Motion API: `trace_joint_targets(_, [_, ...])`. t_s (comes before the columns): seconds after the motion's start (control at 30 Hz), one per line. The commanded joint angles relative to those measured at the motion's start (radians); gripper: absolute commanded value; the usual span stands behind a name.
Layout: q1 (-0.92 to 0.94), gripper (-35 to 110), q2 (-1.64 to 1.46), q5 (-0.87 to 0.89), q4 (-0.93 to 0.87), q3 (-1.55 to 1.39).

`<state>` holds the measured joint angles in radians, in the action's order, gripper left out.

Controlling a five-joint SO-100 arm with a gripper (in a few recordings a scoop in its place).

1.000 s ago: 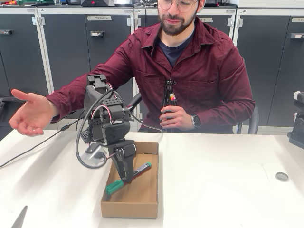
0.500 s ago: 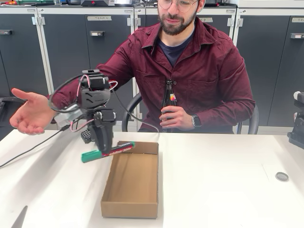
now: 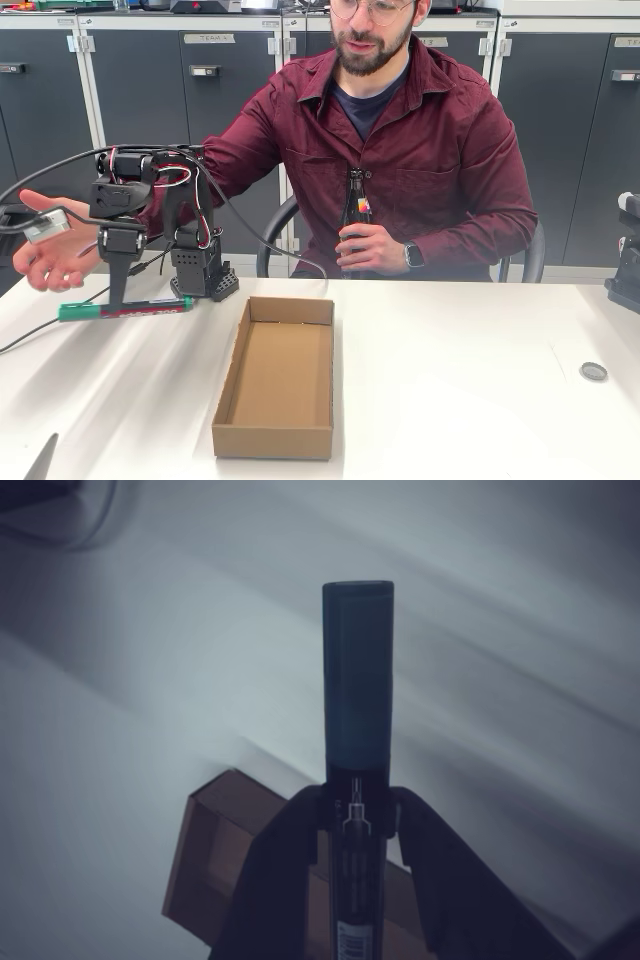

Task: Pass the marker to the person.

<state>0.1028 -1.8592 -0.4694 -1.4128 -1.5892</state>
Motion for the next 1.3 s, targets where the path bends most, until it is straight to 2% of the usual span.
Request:
trace_joint_targets(0.0, [-0.051,-5,-0.091,0.067,-0.071,-0.026])
trace_joint_targets(0.17, [-0.127,-5,-0.129,0.115,-0.232,0.008])
trace_joint_targets(0.3, [-0.129,-5,-0.143,0.08,-0.324,0.052])
trace_joint_targets(0.8, [0.147,-5,-0.14,-0.147,-0.279,-0.006])
trace_joint_targets(1.27, [0.38,-5,-0.196,-0.324,-0.249,-0.225])
